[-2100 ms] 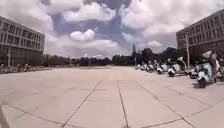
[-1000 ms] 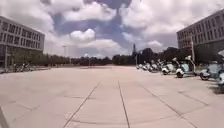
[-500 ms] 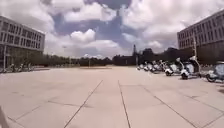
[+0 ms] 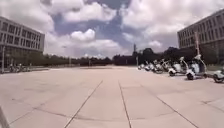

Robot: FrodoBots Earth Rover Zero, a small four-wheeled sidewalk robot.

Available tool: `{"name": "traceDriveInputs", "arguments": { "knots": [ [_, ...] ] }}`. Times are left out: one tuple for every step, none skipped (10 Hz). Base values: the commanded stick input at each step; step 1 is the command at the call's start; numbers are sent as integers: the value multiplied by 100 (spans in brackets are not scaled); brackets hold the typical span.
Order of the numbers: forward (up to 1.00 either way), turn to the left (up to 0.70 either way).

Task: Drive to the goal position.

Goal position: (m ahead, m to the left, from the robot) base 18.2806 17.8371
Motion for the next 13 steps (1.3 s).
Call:
{"name": "traceDriveInputs", "arguments": {
  "knots": [
    [70, 0],
    [70, 0],
    [70, 0],
    [70, 0],
    [70, 0],
    [70, 0],
    [70, 0],
    [70, 0],
    [70, 0],
    [70, 0],
    [70, 0],
    [70, 0],
    [70, 0]
  ]
}}
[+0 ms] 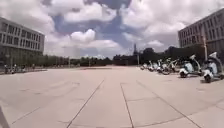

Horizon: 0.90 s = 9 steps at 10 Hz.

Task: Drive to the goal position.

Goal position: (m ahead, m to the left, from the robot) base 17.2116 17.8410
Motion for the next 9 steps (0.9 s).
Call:
{"name": "traceDriveInputs", "arguments": {
  "knots": [
    [70, 0],
    [70, 0],
    [70, 0],
    [70, 0],
    [70, 0],
    [70, 0],
    [70, 0],
    [70, 0],
    [70, 0]
  ]
}}
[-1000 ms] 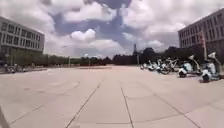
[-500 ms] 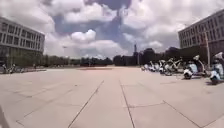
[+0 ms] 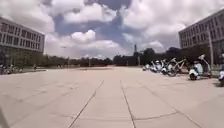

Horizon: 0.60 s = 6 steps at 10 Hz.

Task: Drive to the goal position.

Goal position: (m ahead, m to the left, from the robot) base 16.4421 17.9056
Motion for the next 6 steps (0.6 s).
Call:
{"name": "traceDriveInputs", "arguments": {
  "knots": [
    [70, 0],
    [70, 0],
    [70, 0],
    [70, 0],
    [70, 0],
    [70, 0]
  ]
}}
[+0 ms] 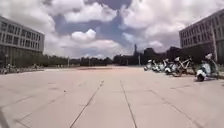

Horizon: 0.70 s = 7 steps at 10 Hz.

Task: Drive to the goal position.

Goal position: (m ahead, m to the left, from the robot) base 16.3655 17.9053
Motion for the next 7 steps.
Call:
{"name": "traceDriveInputs", "arguments": {
  "knots": [
    [70, 0],
    [70, 0],
    [70, 0],
    [70, 0],
    [70, 0],
    [70, 0],
    [70, 0]
  ]
}}
